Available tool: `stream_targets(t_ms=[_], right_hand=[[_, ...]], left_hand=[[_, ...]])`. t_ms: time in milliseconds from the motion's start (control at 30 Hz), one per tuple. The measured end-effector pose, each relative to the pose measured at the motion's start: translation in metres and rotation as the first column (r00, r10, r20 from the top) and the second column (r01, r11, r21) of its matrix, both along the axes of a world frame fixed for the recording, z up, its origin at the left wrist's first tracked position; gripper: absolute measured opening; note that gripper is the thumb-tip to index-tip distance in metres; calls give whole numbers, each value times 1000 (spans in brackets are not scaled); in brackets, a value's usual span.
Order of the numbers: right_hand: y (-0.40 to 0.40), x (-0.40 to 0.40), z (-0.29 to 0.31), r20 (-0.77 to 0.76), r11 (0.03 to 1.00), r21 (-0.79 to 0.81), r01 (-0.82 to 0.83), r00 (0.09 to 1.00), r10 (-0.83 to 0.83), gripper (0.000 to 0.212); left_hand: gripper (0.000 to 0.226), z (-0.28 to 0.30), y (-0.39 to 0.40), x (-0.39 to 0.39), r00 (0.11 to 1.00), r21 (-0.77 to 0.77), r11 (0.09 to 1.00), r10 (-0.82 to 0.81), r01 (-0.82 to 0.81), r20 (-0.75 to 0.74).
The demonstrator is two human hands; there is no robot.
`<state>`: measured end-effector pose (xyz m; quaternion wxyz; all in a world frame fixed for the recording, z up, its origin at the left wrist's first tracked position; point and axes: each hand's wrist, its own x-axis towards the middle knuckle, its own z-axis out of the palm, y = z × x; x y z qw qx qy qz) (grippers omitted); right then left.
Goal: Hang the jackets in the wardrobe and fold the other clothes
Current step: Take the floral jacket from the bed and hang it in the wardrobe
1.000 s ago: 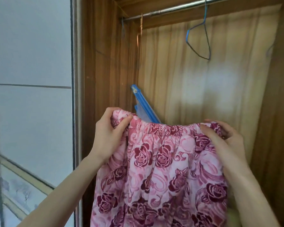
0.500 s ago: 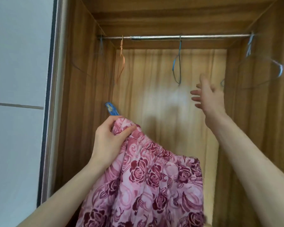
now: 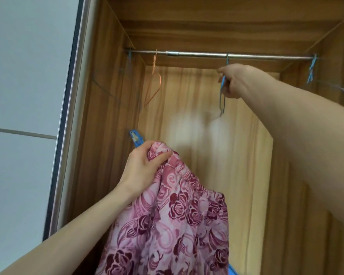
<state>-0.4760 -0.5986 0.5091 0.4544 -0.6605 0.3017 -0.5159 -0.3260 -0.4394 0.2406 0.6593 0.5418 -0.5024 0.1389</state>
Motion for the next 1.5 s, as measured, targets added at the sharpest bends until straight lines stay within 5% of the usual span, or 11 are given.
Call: stream_targets(t_ms=[133,267,467,533,633,733,867,1033,1300,1500], right_hand=[[-14,5,-6,-17,965,-213,153,987,-161,14],[-21,0,-35,45,931,-347,111,994,-101,5],[-25,-18,-136,245,934,-356,-23,962,117,18],[-39,-28,-175,212,957,-282,-73,968,137,4],[-67,-44,-204,213,995,-89,-43,975,61,28],[-77,-58,-214,160,994,-39,99,983,-91,31],[-81,-72,-228,-57,931,-260,255,959,-278,37],[-69,-82,-227,-111,941,-337,21,992,-61,45],[-61,-92,-223,-371,941,-238,-240,918,140,53],[-57,-88,-217,-408,924,-311,-223,909,82,36]], left_hand=[[31,-2,9,0,995,-31,997,-77,75,-68],[48,-6,11,-6,948,-107,970,-235,217,-216],[40,-23,1,0,921,-141,952,-301,273,-248],[38,-26,-2,0,918,-133,951,-304,278,-255],[39,-28,-7,-1,917,-126,952,-304,280,-258],[40,-32,-11,-3,912,-114,948,-316,297,-260],[32,-36,-12,-2,910,-115,947,-319,298,-264],[17,-43,-9,8,927,-98,952,-305,291,-220],[24,-47,11,22,959,-27,972,-236,234,-160],[29,-51,20,24,956,-3,968,-248,251,-159]])
